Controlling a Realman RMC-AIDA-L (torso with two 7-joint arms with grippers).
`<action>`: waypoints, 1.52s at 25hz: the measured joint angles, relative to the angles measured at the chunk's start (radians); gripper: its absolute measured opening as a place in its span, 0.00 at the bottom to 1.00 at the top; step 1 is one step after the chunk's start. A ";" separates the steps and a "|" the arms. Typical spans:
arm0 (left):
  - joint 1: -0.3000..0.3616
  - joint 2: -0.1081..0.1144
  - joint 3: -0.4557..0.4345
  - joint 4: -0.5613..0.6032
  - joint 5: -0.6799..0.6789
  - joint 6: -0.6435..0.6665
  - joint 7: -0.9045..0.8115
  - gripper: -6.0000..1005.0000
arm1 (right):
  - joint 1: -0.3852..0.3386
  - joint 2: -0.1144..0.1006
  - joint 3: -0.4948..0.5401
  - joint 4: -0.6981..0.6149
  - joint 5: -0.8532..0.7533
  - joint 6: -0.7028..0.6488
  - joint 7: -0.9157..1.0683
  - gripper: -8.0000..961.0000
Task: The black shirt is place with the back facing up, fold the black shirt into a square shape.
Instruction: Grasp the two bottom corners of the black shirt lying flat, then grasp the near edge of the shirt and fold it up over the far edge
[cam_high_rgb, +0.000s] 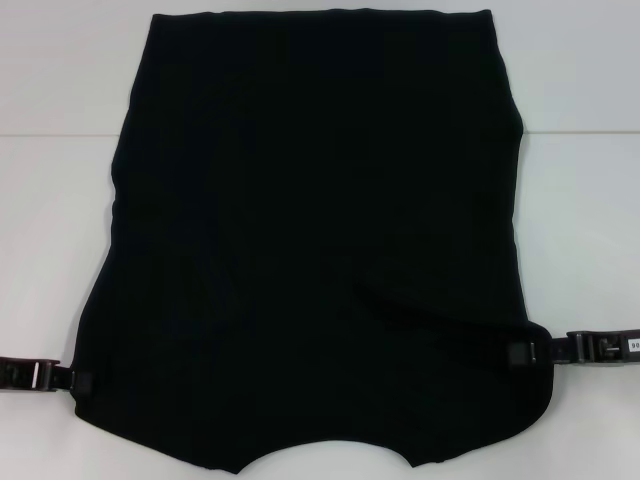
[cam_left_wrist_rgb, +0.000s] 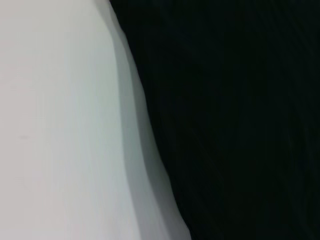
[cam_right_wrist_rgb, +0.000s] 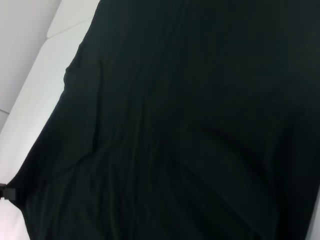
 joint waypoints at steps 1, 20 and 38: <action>0.000 0.000 0.000 0.000 0.000 0.000 0.000 0.06 | -0.003 0.001 0.001 -0.001 0.000 0.000 -0.003 0.57; 0.015 0.006 -0.106 0.011 -0.014 0.048 0.009 0.08 | -0.093 -0.005 0.102 -0.006 0.007 -0.057 -0.151 0.05; 0.177 -0.009 -0.279 0.023 -0.038 0.374 0.199 0.10 | -0.330 -0.065 0.264 -0.005 0.001 -0.284 -0.507 0.05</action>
